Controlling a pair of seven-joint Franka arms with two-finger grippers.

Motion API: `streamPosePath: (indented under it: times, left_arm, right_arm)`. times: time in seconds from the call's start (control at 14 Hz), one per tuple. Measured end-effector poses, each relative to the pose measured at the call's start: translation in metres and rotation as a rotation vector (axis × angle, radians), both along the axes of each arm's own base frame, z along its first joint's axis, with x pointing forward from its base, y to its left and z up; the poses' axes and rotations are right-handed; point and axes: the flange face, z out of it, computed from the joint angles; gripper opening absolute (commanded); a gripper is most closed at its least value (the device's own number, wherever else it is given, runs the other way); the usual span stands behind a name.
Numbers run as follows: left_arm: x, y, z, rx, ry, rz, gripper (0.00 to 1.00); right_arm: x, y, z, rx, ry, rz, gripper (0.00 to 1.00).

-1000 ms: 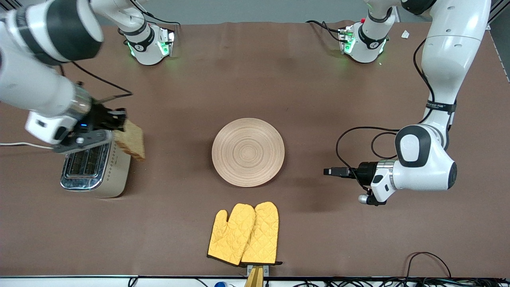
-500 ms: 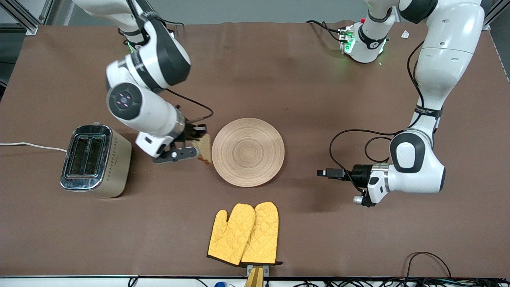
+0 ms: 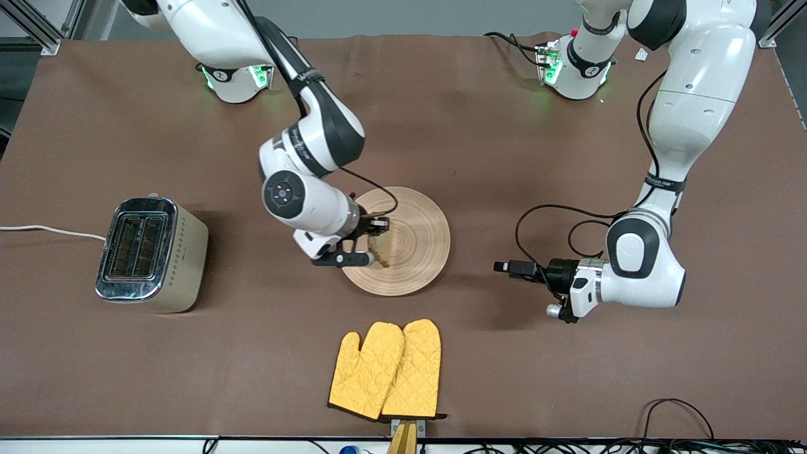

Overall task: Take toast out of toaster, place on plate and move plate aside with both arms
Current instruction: 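Carry the toast over the wooden plate with the right gripper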

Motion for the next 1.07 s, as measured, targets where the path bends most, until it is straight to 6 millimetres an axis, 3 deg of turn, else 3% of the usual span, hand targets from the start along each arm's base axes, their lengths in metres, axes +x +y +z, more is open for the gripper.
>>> streamPosePath:
  times: [0.21, 0.29, 0.43, 0.5, 0.71, 0.93, 1.07]
  left_arm:
    - [-0.006, -0.002, -0.022, -0.049, -0.050, -0.043, 0.77]
    - [-0.007, -0.002, -0.029, -0.063, -0.054, -0.045, 0.75]
    - [-0.009, -0.006, -0.037, -0.096, -0.049, -0.031, 0.71]
    - [-0.010, -0.010, -0.038, -0.109, -0.043, -0.023, 0.69]
    - [-0.013, -0.019, -0.043, -0.125, -0.029, -0.018, 0.68]
    - [-0.015, -0.022, -0.047, -0.126, -0.022, -0.021, 0.66]
    - [-0.019, -0.027, -0.050, -0.135, -0.010, -0.018, 0.64]
  right_arm:
    - [0.002, 0.008, -0.012, 0.060, 0.007, -0.061, 0.14]
    - [0.004, 0.007, -0.015, 0.071, -0.001, -0.081, 0.32]
    - [0.006, 0.001, -0.022, 0.069, -0.003, -0.100, 0.89]
    - [0.007, -0.002, -0.025, 0.065, -0.001, -0.106, 1.00]
    - [0.018, -0.019, -0.028, 0.035, -0.025, -0.119, 1.00]
    - [0.042, -0.055, -0.023, -0.061, -0.101, -0.114, 1.00]
    - [0.059, -0.083, -0.009, -0.095, -0.141, -0.140, 1.00]
